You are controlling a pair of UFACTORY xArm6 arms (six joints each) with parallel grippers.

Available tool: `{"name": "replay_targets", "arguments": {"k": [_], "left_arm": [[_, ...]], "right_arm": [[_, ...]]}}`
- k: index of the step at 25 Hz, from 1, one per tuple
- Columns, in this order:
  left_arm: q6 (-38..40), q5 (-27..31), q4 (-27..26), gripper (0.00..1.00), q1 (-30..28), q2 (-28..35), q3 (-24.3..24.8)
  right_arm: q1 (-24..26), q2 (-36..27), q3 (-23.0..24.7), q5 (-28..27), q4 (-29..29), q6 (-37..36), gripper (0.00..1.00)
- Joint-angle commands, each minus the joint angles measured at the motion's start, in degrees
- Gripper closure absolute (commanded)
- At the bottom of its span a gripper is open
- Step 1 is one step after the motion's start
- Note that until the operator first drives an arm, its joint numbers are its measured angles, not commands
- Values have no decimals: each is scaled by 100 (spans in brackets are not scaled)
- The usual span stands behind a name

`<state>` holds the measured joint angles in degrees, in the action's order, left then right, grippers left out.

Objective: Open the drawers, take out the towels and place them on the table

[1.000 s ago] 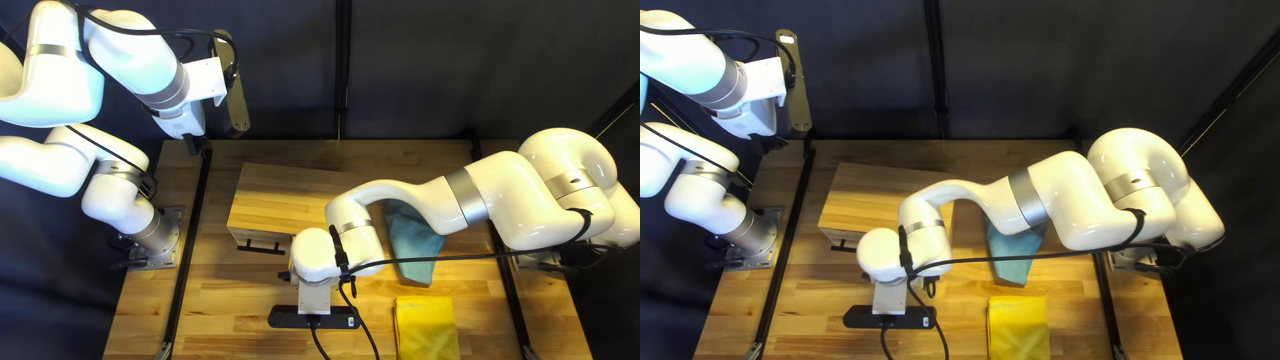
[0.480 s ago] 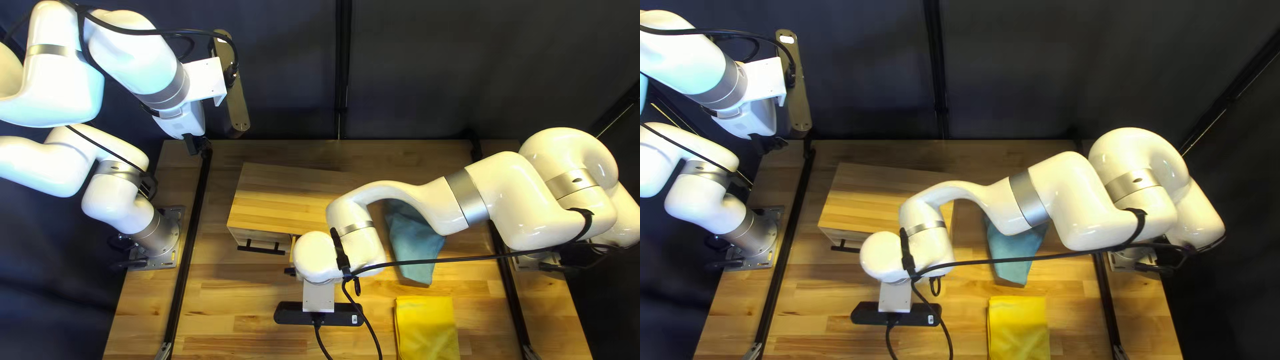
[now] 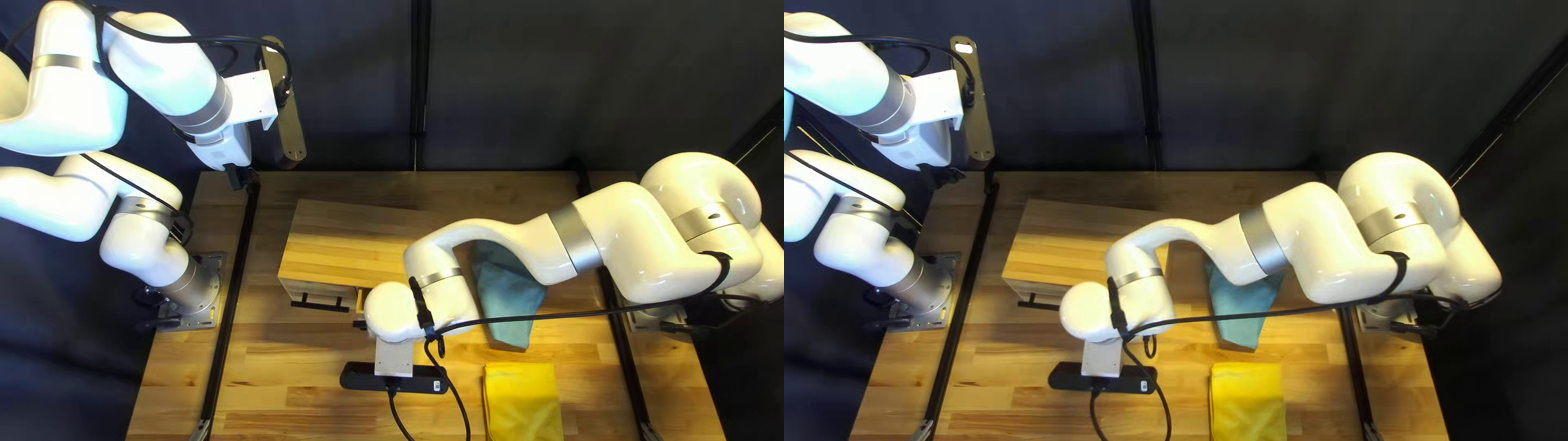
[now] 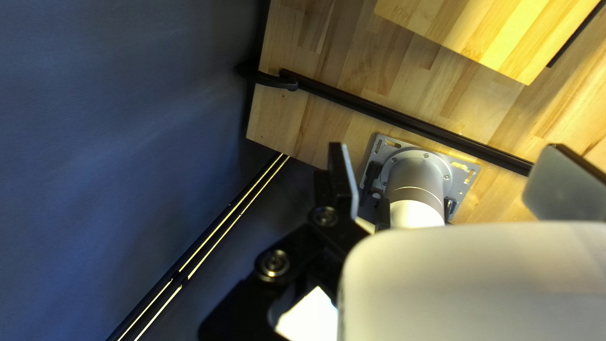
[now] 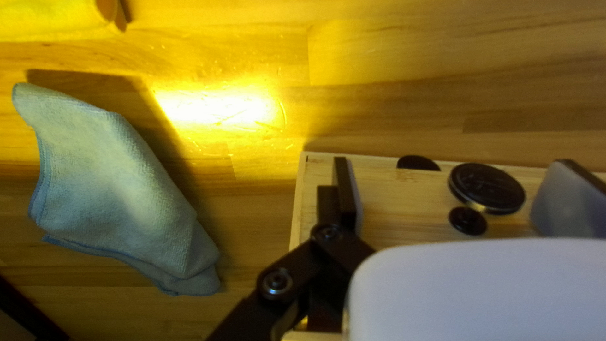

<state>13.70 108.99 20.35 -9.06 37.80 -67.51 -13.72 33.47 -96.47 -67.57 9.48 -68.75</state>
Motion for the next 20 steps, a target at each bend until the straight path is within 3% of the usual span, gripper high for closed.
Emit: {"name": "replay_targets", "arguments": {"k": [1,13,20], "left_arm": [[0,0,0,0,0,0,0],[0,0,0,0,0,0,0],[0,0,0,0,0,0,0]], "right_arm": [[-18,-65,128,66,83,100,0],[18,-168,348,195,300,293,0],[111,-135,237,155,340,200,0]]}}
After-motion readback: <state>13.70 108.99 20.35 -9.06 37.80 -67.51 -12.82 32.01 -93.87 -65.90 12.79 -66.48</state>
